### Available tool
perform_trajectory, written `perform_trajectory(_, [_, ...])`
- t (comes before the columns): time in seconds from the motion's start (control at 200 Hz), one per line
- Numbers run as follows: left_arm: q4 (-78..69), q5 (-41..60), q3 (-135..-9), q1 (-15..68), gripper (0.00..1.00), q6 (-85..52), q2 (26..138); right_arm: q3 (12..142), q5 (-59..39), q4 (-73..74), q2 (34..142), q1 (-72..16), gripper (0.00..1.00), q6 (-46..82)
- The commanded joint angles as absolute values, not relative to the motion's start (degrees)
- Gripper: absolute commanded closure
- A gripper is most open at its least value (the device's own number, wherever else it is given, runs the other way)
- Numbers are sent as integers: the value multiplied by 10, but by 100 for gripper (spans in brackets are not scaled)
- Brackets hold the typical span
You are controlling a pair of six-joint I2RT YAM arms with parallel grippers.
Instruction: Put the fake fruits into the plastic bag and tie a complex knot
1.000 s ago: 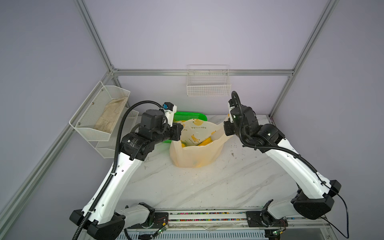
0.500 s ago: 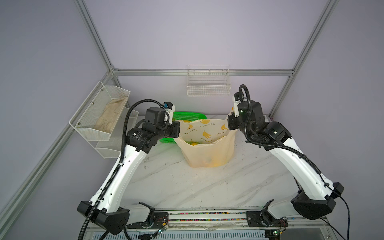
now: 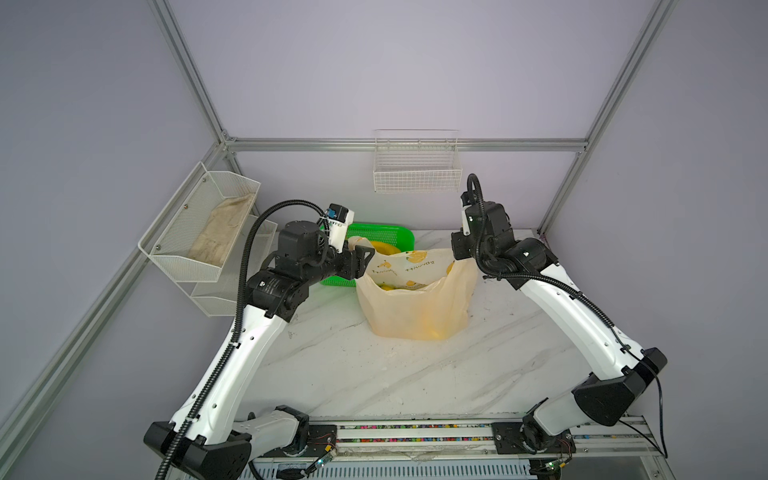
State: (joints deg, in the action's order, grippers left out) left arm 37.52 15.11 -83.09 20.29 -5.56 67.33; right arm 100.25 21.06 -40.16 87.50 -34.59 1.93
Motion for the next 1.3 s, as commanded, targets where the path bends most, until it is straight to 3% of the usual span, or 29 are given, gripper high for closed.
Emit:
perform_trajectory(0.0, [331,222,-797,200,23,51,613,1015,191,-384,886,-341,100,7])
perform_trajectory(0.18, [420,176,-830,191,13,225,596,1011,181,-371,883,-339,100,3])
perform_trajectory(0.39, [545,355,-899,145,11,330,654,1006,170,-356,880,-336,100,-7])
perform_trajectory(0.54, [542,413,-906,95,11,363,676,1010,162,-356,885,-334,100,-16])
perform_trajectory(0.765, [532,577,-905,29,15,420,706,1007,164,-353,881,-331,100,-19])
perform_trajectory(0.895, [519,601,-919,25,29,420,732,1004,167,-352,882,-329,100,-19])
perform_trajectory(0.945, [513,602,-923,25,40,412,741,1003,167,-352,884,-328,100,-18])
perform_trajectory(1.05, [512,591,-943,25,72,385,764,1005,169,-353,885,-326,100,-16])
perform_trajectory(1.11, [508,594,-952,25,78,362,771,1006,175,-353,885,-325,100,-16])
perform_trajectory(1.225, [389,564,-932,28,94,171,761,1009,198,-348,884,-324,100,-22])
perform_trajectory(1.27, [330,511,-914,37,100,68,751,1015,222,-345,884,-324,81,-31])
perform_trajectory(1.295, [308,492,-902,42,100,18,745,1022,233,-350,884,-326,56,-30])
